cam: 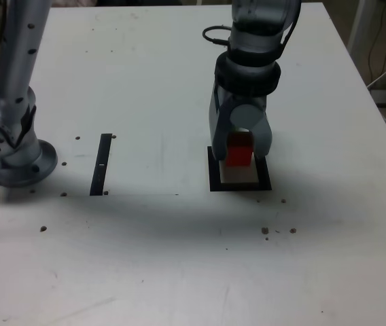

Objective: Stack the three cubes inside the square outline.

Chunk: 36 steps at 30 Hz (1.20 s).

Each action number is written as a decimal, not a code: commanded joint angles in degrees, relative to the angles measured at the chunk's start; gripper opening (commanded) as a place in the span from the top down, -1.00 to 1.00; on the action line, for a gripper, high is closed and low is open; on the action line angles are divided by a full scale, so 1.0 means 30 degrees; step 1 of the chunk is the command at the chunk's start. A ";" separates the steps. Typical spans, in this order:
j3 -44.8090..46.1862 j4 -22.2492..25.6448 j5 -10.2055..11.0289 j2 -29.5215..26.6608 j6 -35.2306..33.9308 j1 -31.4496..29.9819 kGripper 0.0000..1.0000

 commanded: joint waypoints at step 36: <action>0.1606 -0.1800 0.0448 -0.0462 -0.0316 -0.0418 -0.99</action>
